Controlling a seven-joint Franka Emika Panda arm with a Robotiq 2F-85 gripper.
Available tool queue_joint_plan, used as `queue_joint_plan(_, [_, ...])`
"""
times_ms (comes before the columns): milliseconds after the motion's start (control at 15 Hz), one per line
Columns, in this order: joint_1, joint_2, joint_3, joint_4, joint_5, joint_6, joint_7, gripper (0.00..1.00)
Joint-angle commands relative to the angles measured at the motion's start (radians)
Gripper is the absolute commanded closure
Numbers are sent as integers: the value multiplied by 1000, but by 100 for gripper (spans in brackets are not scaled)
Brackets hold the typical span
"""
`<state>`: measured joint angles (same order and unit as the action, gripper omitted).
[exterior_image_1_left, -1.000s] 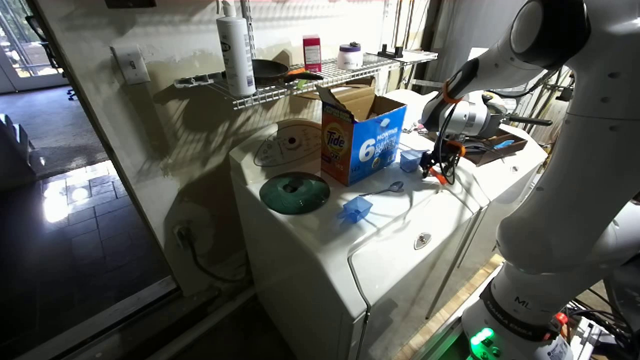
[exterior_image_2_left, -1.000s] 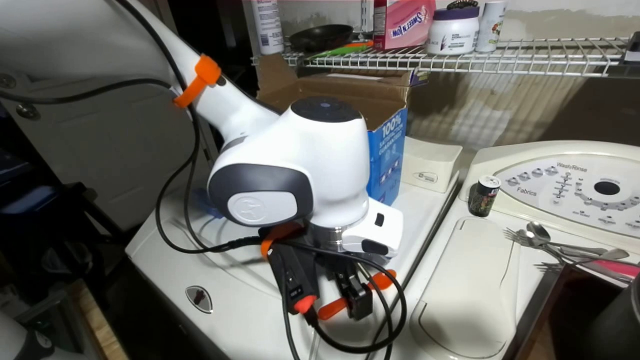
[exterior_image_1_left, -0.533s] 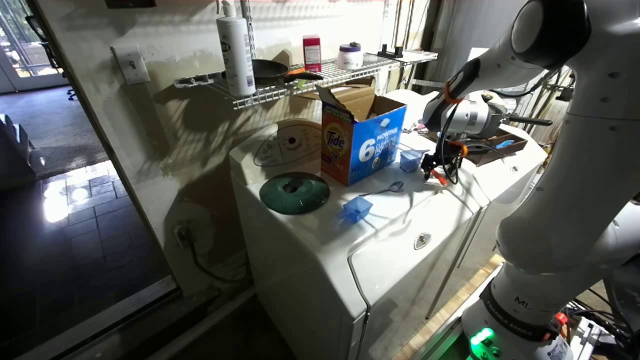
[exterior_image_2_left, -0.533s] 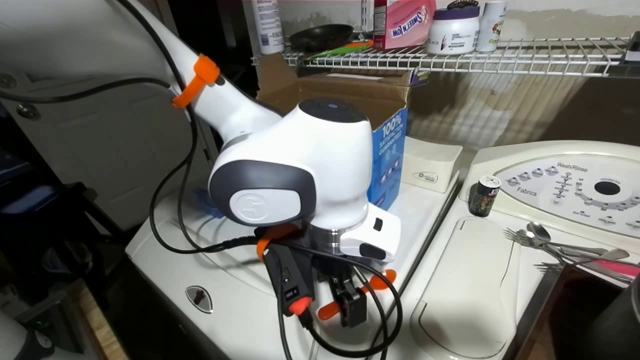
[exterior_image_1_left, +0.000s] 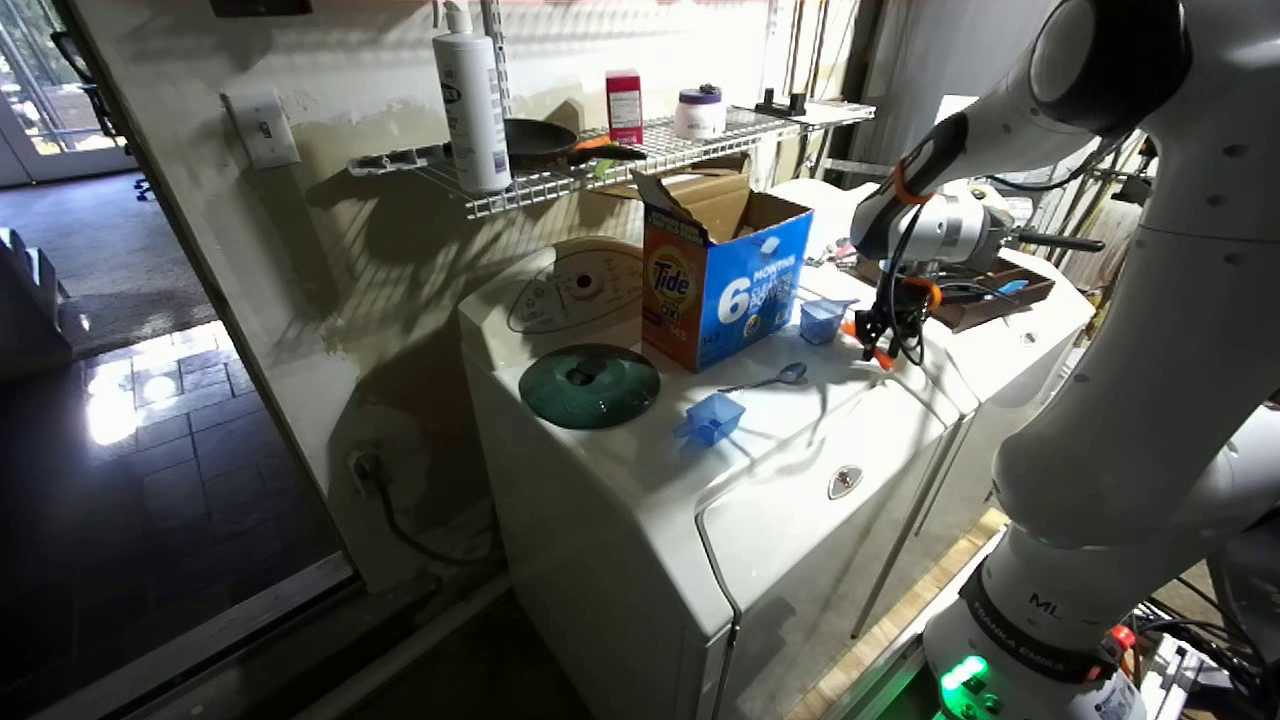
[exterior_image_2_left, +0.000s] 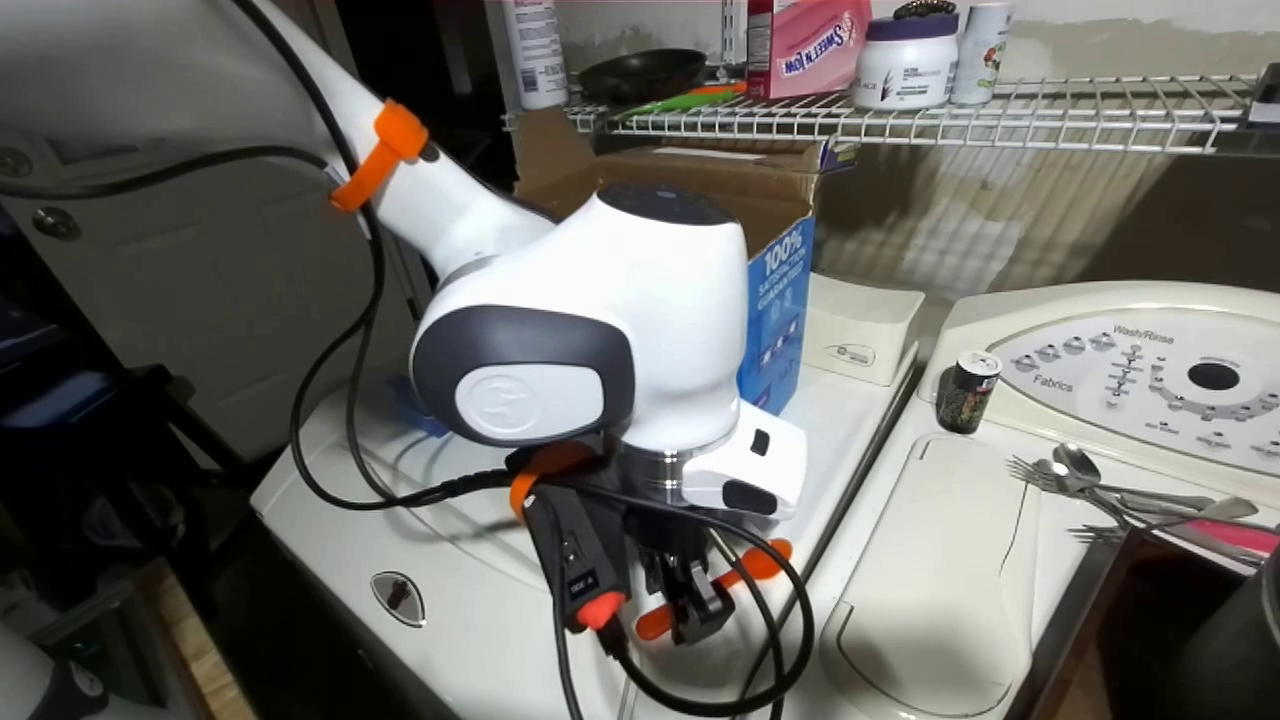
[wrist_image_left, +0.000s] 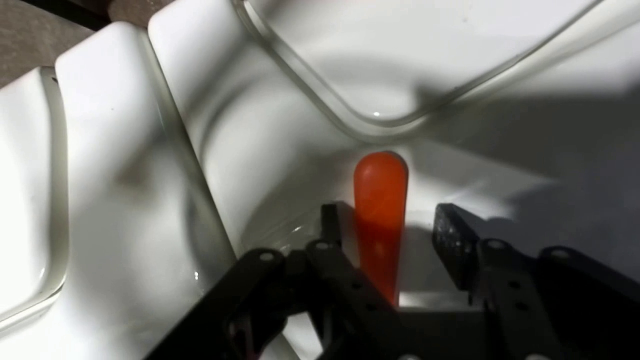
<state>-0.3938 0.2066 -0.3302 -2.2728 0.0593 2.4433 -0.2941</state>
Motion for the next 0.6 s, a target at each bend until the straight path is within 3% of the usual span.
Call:
queue_joint_plan(0, [6,-16,-3,5,-39,-40,39,81])
queue_joint_plan(200, [6,-12,-2,9,-43,-48,45,98])
queue_joint_plan(267, [6,-10,-2,11,-42,-50,44,94])
queue_joint_plan(533, [1,-19,5,13,-23,-81,16,94])
